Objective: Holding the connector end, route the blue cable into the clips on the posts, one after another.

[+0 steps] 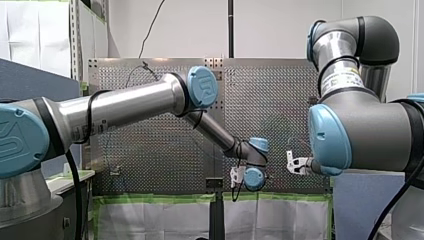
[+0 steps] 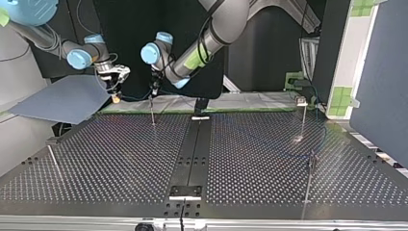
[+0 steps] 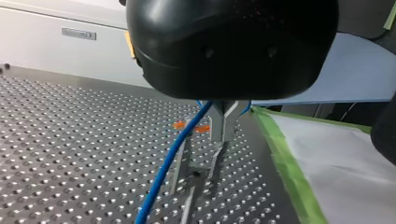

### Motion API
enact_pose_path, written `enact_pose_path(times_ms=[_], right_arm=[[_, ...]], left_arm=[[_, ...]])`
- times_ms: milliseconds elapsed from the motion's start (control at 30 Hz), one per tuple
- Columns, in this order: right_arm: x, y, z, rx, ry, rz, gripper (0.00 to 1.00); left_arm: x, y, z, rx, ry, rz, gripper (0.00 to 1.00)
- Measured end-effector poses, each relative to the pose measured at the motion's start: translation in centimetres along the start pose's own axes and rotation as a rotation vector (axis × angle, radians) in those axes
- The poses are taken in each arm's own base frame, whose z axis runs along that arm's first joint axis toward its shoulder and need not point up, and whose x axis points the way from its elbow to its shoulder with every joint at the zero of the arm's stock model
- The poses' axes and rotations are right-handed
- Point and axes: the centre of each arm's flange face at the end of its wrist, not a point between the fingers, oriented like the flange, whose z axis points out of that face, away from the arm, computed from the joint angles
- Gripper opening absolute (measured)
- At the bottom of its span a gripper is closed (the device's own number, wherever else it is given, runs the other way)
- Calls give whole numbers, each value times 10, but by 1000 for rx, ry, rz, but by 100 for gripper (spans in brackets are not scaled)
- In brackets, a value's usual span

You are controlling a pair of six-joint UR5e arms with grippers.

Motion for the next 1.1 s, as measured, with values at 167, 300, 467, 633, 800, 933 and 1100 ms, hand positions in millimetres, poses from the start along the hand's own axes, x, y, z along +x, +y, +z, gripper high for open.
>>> enact_pose_path(times_ms=[167, 300, 467, 633, 800, 933, 1100], right_arm=[[2, 0, 0, 0, 4, 3, 0], [3, 0, 0, 0, 6, 5, 0], [4, 1, 2, 0, 11, 9, 0], [6, 2, 3, 0, 20, 17, 0], [8, 4, 5, -6, 24, 19, 0], [8, 6, 5, -14, 22, 18, 0], [9, 6, 5, -13, 22, 18, 0]], left_arm=[[-4, 7, 5, -7, 2, 5, 0], [-5, 14, 10, -9, 4, 3, 0], [-6, 21, 15, -10, 4, 0, 0], [-7, 25, 19, -8, 5, -1, 0], [-6, 24, 18, -4, 8, 4, 0], [-6, 17, 13, 7, 9, 11, 0], [-6, 11, 10, 17, 7, 10, 0]])
